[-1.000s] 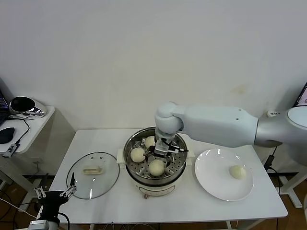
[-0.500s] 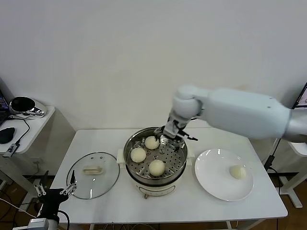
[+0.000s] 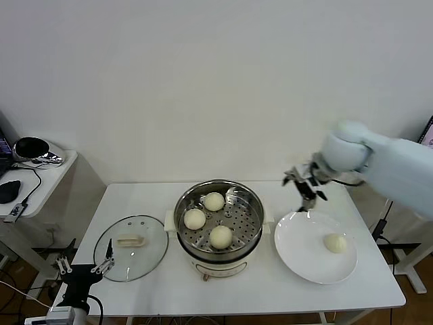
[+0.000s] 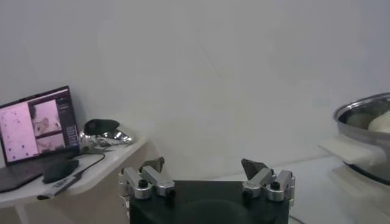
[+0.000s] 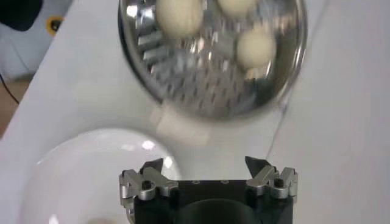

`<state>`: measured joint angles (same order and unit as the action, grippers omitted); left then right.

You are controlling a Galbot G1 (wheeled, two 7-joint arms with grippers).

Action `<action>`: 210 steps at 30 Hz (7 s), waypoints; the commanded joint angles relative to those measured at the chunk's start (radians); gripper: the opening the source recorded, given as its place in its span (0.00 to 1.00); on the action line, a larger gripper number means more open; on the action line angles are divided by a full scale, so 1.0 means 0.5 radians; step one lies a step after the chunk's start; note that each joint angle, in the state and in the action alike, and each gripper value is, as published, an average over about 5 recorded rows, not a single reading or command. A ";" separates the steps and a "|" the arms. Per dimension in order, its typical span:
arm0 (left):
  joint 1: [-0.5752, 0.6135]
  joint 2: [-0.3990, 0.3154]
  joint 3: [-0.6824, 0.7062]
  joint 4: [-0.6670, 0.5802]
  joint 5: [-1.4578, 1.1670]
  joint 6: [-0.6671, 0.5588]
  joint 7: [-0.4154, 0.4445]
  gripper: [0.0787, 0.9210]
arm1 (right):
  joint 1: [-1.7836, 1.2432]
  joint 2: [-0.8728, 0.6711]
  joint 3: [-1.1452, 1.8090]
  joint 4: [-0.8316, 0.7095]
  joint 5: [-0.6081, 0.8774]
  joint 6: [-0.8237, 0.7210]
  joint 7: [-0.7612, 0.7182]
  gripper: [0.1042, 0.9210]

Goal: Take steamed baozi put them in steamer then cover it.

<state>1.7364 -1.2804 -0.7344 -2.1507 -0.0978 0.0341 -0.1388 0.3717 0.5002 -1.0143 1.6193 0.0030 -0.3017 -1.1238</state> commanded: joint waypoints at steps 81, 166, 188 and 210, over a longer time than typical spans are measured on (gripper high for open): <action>-0.081 -0.008 0.142 0.116 -0.049 0.077 0.041 0.88 | 0.643 0.433 -0.408 0.059 0.853 -0.480 0.304 0.62; -0.085 -0.058 0.169 0.195 0.024 0.071 -0.040 0.88 | -3.502 1.274 3.427 0.624 0.161 0.719 1.896 0.88; -0.393 0.297 0.142 0.841 2.357 -0.369 -0.040 0.88 | -4.001 1.790 4.155 0.612 0.293 0.755 1.822 0.88; -1.035 0.401 0.426 1.445 2.779 -0.371 0.022 0.88 | -4.010 1.843 4.185 0.556 0.300 0.790 1.836 0.88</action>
<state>1.3583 -1.1027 -0.5710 -1.5729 1.1658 -0.1400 -0.1332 -1.6170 1.4048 1.0476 1.9014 0.1506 0.0857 -0.2082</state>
